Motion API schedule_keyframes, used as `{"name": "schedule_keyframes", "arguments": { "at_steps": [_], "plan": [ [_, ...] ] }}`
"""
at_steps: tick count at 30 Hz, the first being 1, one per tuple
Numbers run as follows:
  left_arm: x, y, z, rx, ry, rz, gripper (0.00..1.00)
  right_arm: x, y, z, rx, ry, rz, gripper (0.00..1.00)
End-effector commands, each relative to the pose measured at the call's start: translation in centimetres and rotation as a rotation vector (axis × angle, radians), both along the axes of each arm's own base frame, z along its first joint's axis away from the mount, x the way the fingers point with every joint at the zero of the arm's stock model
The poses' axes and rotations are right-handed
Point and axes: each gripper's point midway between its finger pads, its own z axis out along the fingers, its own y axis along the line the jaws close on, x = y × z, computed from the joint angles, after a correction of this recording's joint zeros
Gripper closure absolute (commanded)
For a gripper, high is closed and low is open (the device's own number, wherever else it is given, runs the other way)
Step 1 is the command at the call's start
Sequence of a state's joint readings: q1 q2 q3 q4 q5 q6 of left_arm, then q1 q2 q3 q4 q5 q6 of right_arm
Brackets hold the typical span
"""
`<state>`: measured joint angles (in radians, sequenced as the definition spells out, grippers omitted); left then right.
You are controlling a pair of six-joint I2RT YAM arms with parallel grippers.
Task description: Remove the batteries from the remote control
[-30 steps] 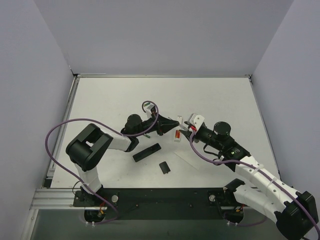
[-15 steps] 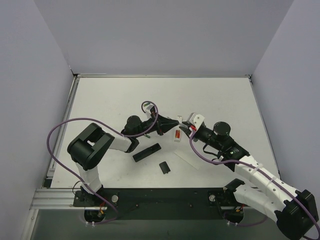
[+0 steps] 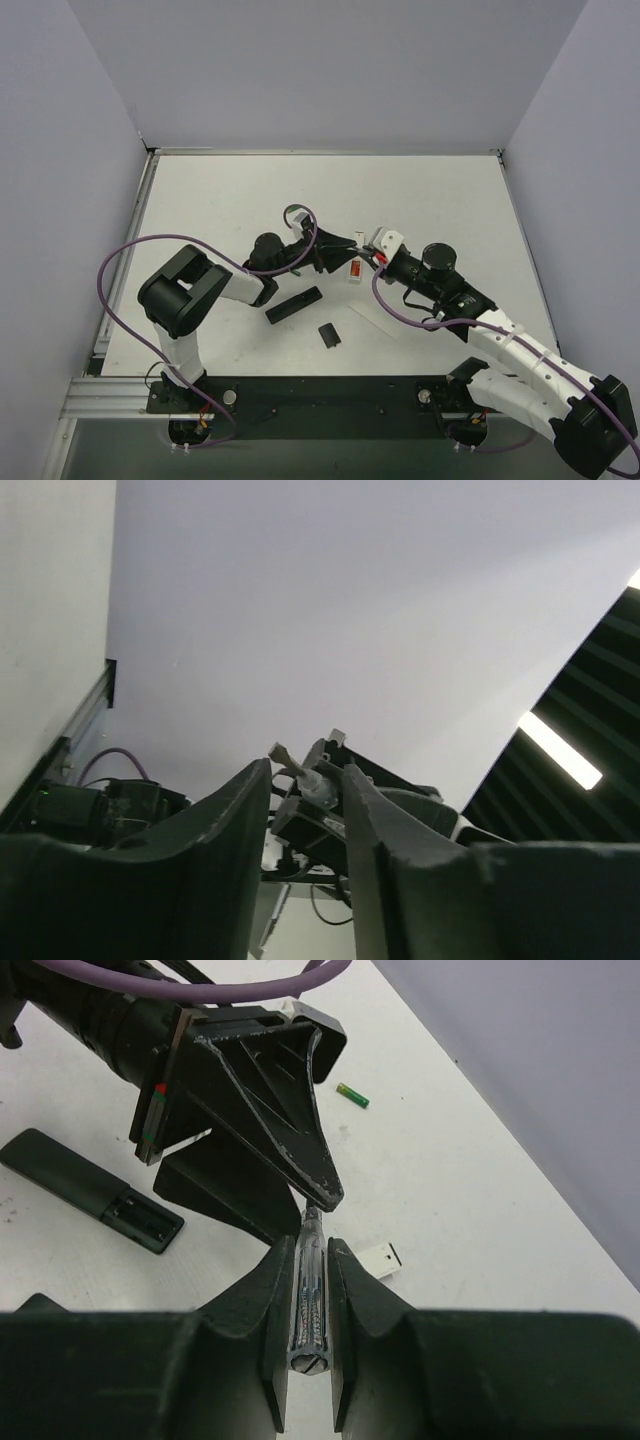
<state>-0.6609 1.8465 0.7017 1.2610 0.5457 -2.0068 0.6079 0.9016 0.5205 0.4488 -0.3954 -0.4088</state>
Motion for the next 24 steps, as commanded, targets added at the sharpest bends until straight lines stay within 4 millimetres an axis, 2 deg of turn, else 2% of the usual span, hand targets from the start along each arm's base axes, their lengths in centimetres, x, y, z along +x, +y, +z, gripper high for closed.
{"name": "schedule_keyframes", "arguments": {
  "at_steps": [1, 6, 7, 9, 10, 11, 12, 13, 14, 15, 16, 19, 24],
  "plan": [
    [-0.7, -0.1, -0.1, 0.012, -0.068, -0.048, 0.5, 0.9, -0.7, 1.5, -0.055, -0.036, -0.029, 1.0],
    [-1.1, -0.3, -2.3, 0.113, -0.101, -0.089, 0.49, 1.6, -2.4, 1.4, -0.097, 0.02, -0.07, 1.0],
    [-0.8, -0.2, -3.2, 0.148, -0.081, -0.091, 0.5, 1.6, -2.8, 0.8, -0.111, 0.047, -0.078, 1.0],
    [-0.6, -0.2, -3.7, 0.206, -0.145, -0.104, 0.51, 1.9, -3.5, 0.8, -0.133, 0.07, -0.075, 1.0],
    [0.0, 0.3, -5.4, 0.272, -0.103, -0.099, 0.51, 1.6, -3.9, -0.4, -0.17, 0.115, -0.073, 1.0],
    [0.3, 0.6, -6.3, 0.327, -0.168, -0.095, 0.52, 1.8, -4.4, -0.8, -0.199, 0.119, -0.075, 1.0],
    [0.8, 1.0, -7.1, 0.372, -0.179, -0.092, 0.52, 1.9, -4.6, -0.7, -0.211, 0.125, -0.076, 1.0],
    [1.5, 1.7, -8.5, 0.443, -0.148, -0.087, 0.52, 1.6, -4.9, -1.7, -0.239, 0.169, -0.067, 1.0],
    [2.4, 2.7, -9.2, 0.49, -0.199, -0.068, 0.53, 1.3, -5.0, -2.2, -0.254, 0.198, -0.052, 1.0],
    [3.0, 3.3, -9.7, 0.52, -0.212, -0.055, 0.53, 1.4, -4.7, -1.3, -0.26, 0.187, -0.016, 1.0],
    [3.7, 3.8, -10.4, 0.571, -0.194, -0.042, 0.53, 0.8, -4.9, -2.7, -0.303, 0.255, 0.006, 1.0],
    [5.1, 4.8, -11.7, 0.668, -0.235, -0.043, 0.54, 0.5, -4.7, -3.1, -0.367, 0.315, 0.064, 1.0],
    [7.4, 3.6, -11.9, 0.68, -0.299, -0.047, 0.56, 0.7, -4.5, -4.4, -0.419, 0.365, 0.109, 1.0]
  ]
}}
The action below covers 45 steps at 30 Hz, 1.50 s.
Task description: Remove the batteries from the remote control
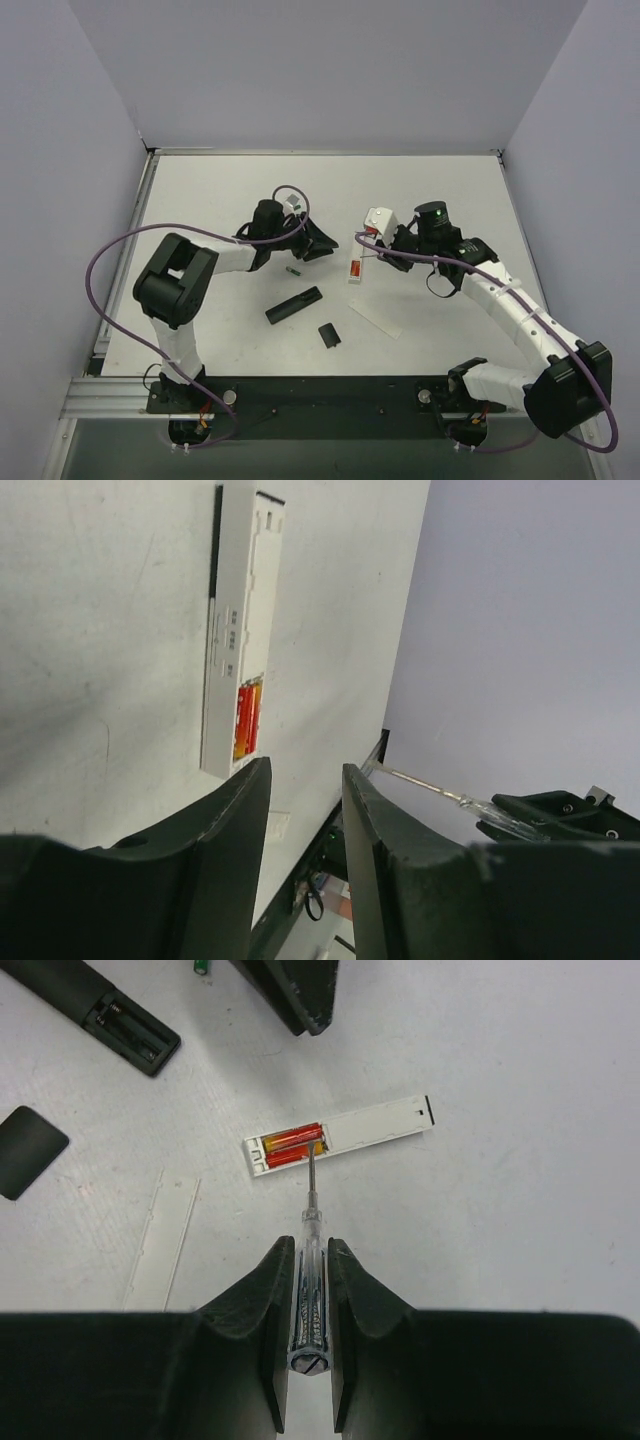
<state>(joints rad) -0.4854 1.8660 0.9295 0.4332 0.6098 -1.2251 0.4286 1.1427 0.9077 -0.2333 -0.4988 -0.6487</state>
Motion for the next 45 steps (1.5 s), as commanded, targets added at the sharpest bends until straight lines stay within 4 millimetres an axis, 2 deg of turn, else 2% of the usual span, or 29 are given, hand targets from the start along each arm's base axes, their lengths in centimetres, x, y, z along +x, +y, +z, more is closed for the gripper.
{"name": "schedule_keyframes", "arguments": {
  "at_steps": [1, 7, 8, 14, 20, 31, 42, 44, 45],
  "plan": [
    [1.5, -1.0, -0.8, 0.066, -0.09, -0.06, 0.56, -1.0, 0.5, -1.2, -0.04, 0.07, 0.095, 1.0],
    [2.9, -2.2, -2.7, 0.051, -0.057, -0.086, 0.6, 0.0, 1.0, -3.1, -0.052, 0.074, 0.109, 1.0],
    [2.9, -2.2, -3.4, 0.054, -0.04, -0.086, 0.61, 0.0, 1.1, -3.2, -0.057, 0.076, 0.111, 1.0],
    [3.0, -2.8, -4.7, 0.043, -0.014, -0.1, 0.62, 0.2, 1.2, -4.2, -0.088, 0.085, 0.118, 1.0],
    [2.5, -3.4, -5.4, 0.024, 0.006, -0.123, 0.62, 0.6, 1.8, -4.8, -0.103, 0.089, 0.132, 1.0],
    [1.5, -4.5, -6.3, -0.014, 0.042, -0.152, 0.65, 1.3, 1.7, -6.0, -0.175, 0.087, 0.126, 1.0],
    [0.6, -4.8, -6.8, -0.028, 0.063, -0.164, 0.67, 1.6, 1.9, -7.0, -0.19, 0.107, 0.13, 1.0],
    [0.5, -4.7, -6.9, -0.03, 0.071, -0.162, 0.67, 1.2, 1.8, -7.6, -0.182, 0.125, 0.115, 1.0],
    [0.5, -4.8, -6.8, -0.032, 0.068, -0.162, 0.67, 1.4, 1.7, -7.3, -0.164, 0.104, 0.101, 1.0]
  ]
}}
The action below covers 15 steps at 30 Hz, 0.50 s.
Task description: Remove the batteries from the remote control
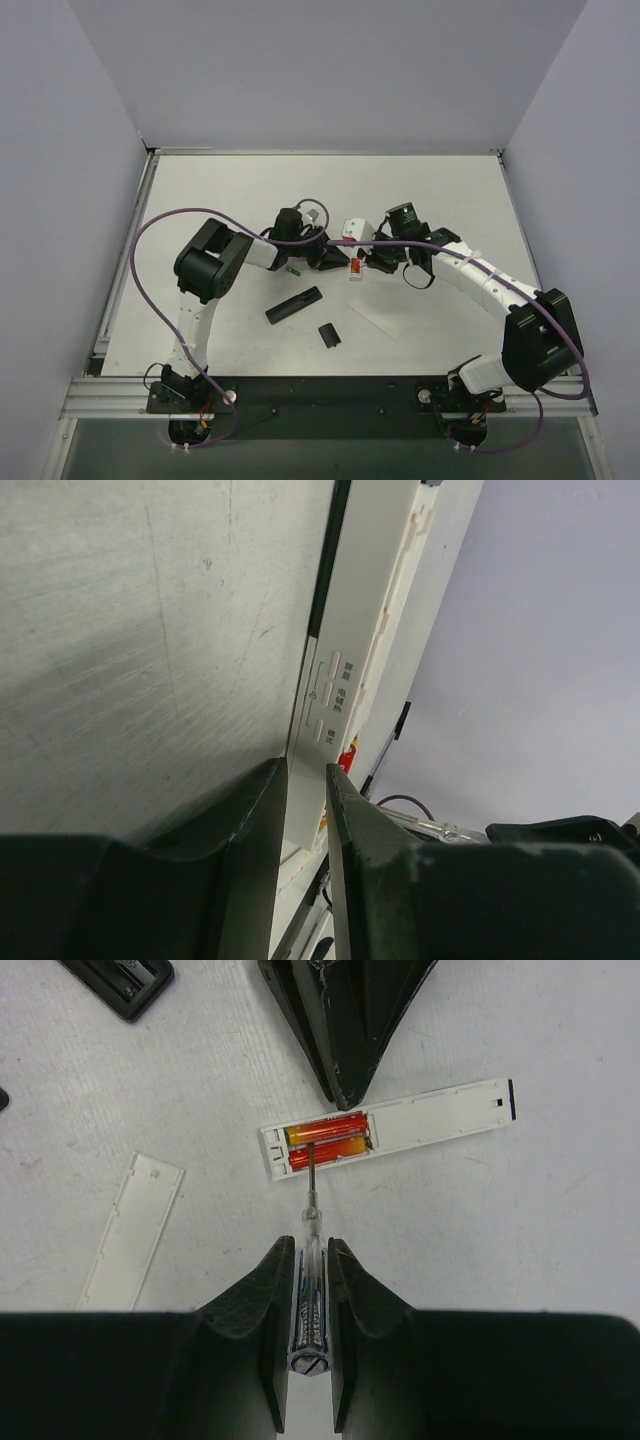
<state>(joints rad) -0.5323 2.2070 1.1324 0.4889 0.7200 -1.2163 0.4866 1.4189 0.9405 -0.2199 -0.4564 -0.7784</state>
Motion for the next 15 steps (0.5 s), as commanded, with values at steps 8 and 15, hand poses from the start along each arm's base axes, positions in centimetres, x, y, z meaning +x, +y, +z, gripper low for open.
{"name": "schedule_keyframes", "arguments": {
  "at_steps": [8, 15],
  "plan": [
    [-0.6, -0.4, -0.3, -0.03, 0.0, -0.017, 0.69, -0.9, -0.9, -2.2, 0.101, 0.025, -0.113, 1.0],
    [-0.8, -0.3, -0.1, -0.029, 0.001, -0.016, 0.7, -0.9, -1.0, -1.5, 0.13, -0.003, -0.126, 1.0]
  ]
}}
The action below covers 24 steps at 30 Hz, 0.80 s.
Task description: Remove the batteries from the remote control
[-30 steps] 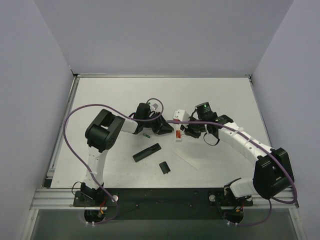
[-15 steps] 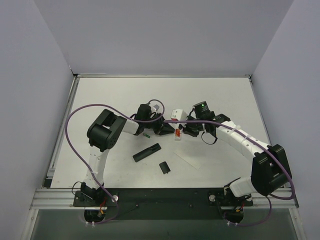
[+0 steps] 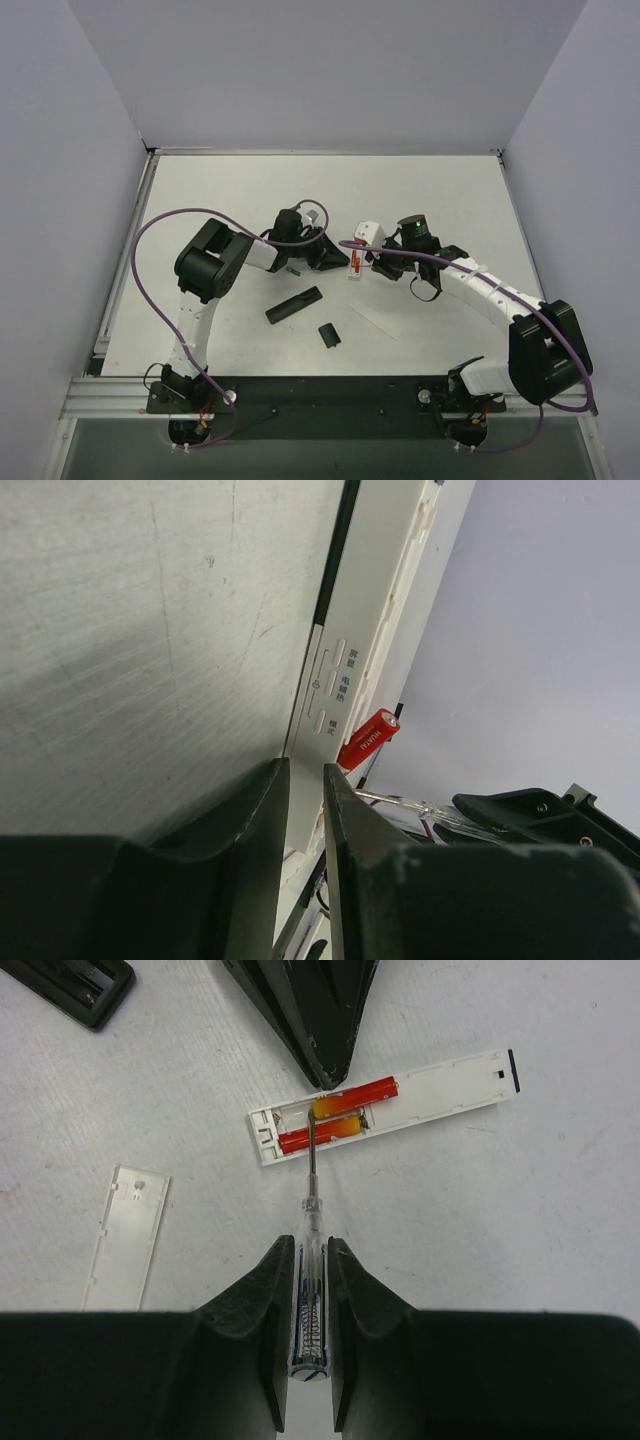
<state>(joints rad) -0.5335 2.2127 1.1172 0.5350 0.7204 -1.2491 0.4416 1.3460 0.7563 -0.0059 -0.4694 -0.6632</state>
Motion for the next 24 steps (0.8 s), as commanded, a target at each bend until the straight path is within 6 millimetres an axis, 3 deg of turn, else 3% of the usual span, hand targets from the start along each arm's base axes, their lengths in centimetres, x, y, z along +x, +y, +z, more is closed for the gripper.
{"name": "schedule_keyframes", "arguments": {
  "at_steps": [1, 13, 24],
  "plan": [
    [-0.6, -0.2, 0.0, -0.008, -0.016, -0.026, 0.7, -0.7, 0.3, 0.4, 0.033, 0.015, -0.001, 1.0],
    [0.2, 0.3, 1.7, 0.055, -0.07, -0.02, 0.69, 0.8, 0.6, 1.1, 0.061, -0.054, -0.035, 1.0],
    [0.1, 0.4, 1.5, 0.068, -0.064, -0.019, 0.69, 1.6, 1.2, 2.5, 0.065, -0.095, -0.023, 1.0]
  ]
}}
